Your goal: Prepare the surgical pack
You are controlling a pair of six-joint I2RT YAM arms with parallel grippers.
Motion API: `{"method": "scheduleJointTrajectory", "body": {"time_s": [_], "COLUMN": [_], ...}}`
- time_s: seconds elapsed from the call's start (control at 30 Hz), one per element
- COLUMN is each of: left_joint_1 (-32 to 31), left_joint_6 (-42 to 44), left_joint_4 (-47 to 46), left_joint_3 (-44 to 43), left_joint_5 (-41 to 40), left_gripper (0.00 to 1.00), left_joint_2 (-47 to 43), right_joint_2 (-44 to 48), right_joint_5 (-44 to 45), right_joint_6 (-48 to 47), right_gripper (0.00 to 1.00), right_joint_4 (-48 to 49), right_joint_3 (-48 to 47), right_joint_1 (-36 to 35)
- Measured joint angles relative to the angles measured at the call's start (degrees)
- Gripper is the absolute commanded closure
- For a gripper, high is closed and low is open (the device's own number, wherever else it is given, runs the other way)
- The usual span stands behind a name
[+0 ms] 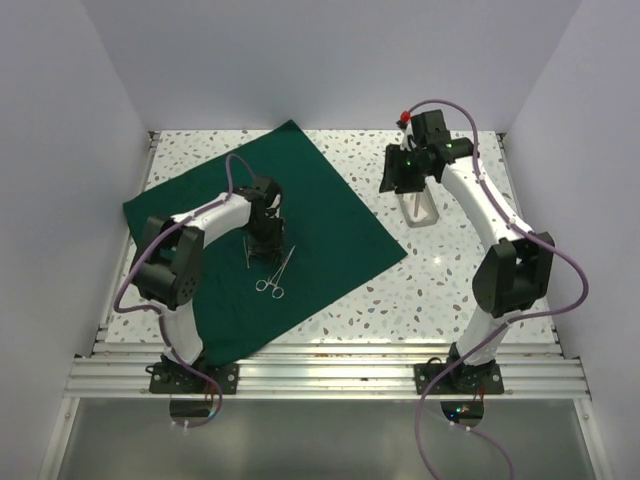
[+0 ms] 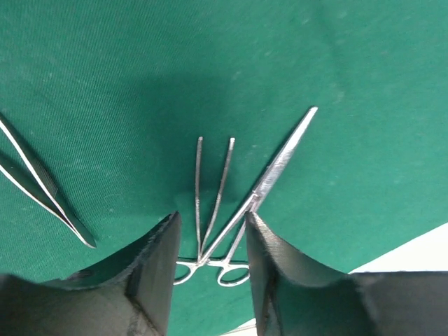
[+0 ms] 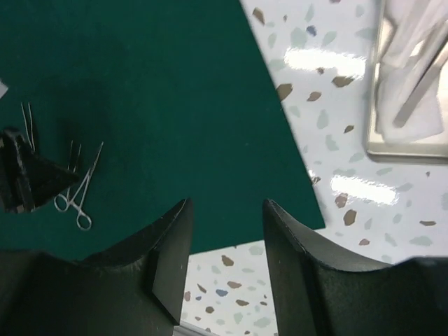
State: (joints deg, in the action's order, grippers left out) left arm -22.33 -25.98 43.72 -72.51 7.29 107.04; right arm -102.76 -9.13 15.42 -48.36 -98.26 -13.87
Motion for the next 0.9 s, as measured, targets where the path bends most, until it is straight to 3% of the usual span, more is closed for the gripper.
{"method": "scheduleJointTrajectory", "body": {"time_s": [0.17, 0.37, 0.53, 0.73, 0.9], "left_joint_1": [0.00, 0.02, 0.02, 0.02, 0.02], "left_joint_6": [-0.28, -0.39, -0.24, -0.35, -1.55], "left_joint_4": [-0.31, -0.31, -0.31, -0.02, -0.02], "left_joint_3": [1.16, 1.16, 1.16, 0.74, -1.46], "left_joint_5": [-0.76, -1.90, -2.29, -1.88, 2.82], "left_gripper": [0.62, 0.79, 1.00, 1.00, 1.00], "left_joint_2": [0.96, 1.07, 1.18, 1.16, -0.24], "right_joint_2": [3.15, 3.41, 3.82, 3.93, 3.89], "right_joint_5": [-2.03, -3.15, -4.39, -10.47, -21.09], "right_joint_6": [0.74, 1.49, 1.84, 2.67, 5.35], "right_gripper": [0.52, 0.52, 0.52, 0.44, 0.39], "right_joint_4": [0.85, 0.94, 1.29, 3.80, 11.41], "right_joint_3": [6.51, 11.58, 11.89, 12.61, 17.29], "right_joint_1": [-3.30, -4.63, -4.87, -5.44, -6.38]}}
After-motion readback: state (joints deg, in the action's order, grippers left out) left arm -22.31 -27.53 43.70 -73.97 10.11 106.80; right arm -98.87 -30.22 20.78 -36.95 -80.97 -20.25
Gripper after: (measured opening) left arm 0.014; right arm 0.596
